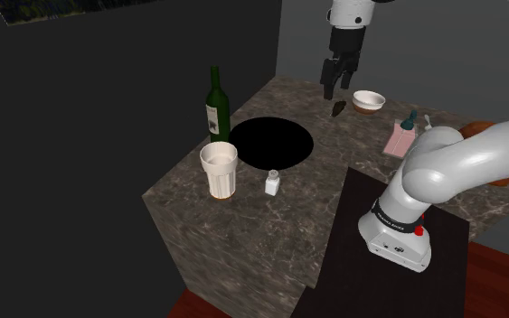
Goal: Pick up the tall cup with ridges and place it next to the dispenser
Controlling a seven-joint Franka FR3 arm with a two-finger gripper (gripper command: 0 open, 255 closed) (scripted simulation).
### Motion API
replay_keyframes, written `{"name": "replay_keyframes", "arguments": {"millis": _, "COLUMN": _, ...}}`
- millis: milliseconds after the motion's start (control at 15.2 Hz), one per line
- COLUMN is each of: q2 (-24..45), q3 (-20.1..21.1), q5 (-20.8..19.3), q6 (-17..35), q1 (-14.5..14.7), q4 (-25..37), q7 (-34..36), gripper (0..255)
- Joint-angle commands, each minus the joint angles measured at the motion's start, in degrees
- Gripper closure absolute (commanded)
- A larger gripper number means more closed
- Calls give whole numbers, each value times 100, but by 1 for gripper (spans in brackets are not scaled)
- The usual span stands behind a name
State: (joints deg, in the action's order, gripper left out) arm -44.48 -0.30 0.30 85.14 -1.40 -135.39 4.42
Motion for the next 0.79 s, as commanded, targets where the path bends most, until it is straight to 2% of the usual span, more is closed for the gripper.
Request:
{"name": "replay_keyframes", "arguments": {"millis": 0, "q2": 0, "q3": 0, "q5": 0, "q6": 0, "q1": 0, "q4": 0, "q7": 0, "gripper": 0}}
{"name": "replay_keyframes", "arguments": {"millis": 726, "q2": 1520, "q3": 1167, "q5": 412, "q6": 1279, "q1": 393, "q4": 341, "q7": 1064, "gripper": 0}}
